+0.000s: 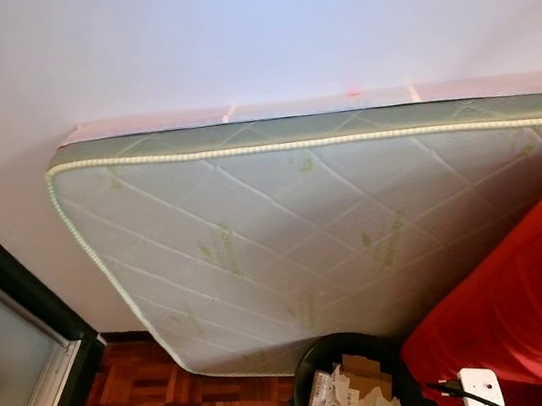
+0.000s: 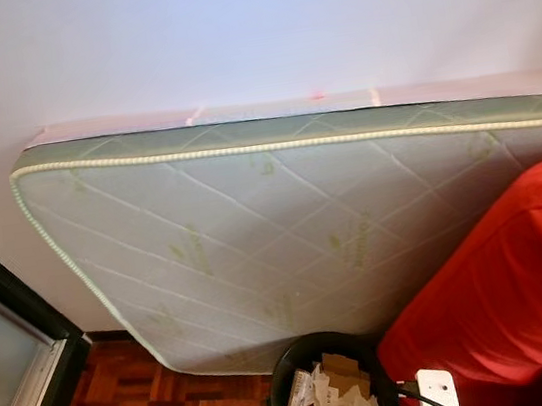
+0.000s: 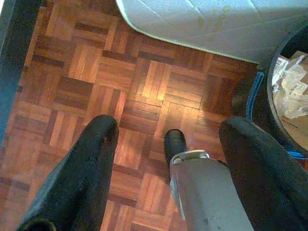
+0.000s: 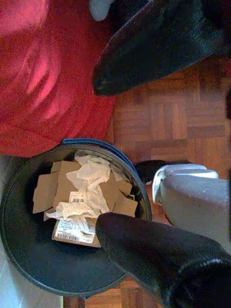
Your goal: Clean up the room
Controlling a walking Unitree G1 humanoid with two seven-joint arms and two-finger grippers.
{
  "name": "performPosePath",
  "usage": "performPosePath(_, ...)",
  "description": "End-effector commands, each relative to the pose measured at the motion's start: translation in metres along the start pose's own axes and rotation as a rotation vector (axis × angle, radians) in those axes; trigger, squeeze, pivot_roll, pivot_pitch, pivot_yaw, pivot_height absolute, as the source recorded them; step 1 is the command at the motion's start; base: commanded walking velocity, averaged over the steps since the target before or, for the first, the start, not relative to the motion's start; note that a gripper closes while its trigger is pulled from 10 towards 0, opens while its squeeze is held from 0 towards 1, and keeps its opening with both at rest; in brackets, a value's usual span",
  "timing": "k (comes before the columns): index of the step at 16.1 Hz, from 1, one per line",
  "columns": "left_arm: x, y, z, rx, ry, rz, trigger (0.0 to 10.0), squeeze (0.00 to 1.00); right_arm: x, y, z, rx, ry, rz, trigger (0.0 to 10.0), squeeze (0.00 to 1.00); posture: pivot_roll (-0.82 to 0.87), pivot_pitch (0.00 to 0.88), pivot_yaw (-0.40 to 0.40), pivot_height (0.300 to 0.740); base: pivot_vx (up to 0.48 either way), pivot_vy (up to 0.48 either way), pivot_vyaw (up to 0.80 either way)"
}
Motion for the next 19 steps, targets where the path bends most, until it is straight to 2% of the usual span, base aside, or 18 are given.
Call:
performPosePath(1, 0.002, -0.006, -0.002, 0.012, -0.002, 0.012, 10.0, 0.00, -0.001, -0.002, -0.001, 0.002, -0.003, 0.001, 10.0, 0.00, -0.09, 0.046, 0.013, 0.740, 0.000, 0.000, 0.00)
performPosePath(8, 0.000, 0.004, 0.000, -0.018, -0.009, 0.018, 10.0, 0.00, 0.001, -0.001, 0.000, 0.001, -0.002, 0.010, 10.0, 0.00, -0.09, 0.057, 0.021, 0.740, 0.000, 0.000, 0.00)
performPosePath(19, 0.002, 0.003, 0.000, -0.011, -0.002, 0.010, 10.0, 0.00, 0.003, 0.001, 0.001, -0.001, 0.006, 0.009, 10.0, 0.00, -0.07, 0.088, 0.018, 0.740, 0.000, 0.000, 0.00)
Point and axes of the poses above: a point about 5 cm out from each wrist's last joint towards the gripper, its own z axis pointing out of the wrist towards the gripper, its own y axis along the axis of the wrist's last joint, x = y × z, the point moved 6 cm from there along z, pointing out of the wrist towards the gripper, and after that the axes turned 10 degrees about -z, right-handed, at the moved point
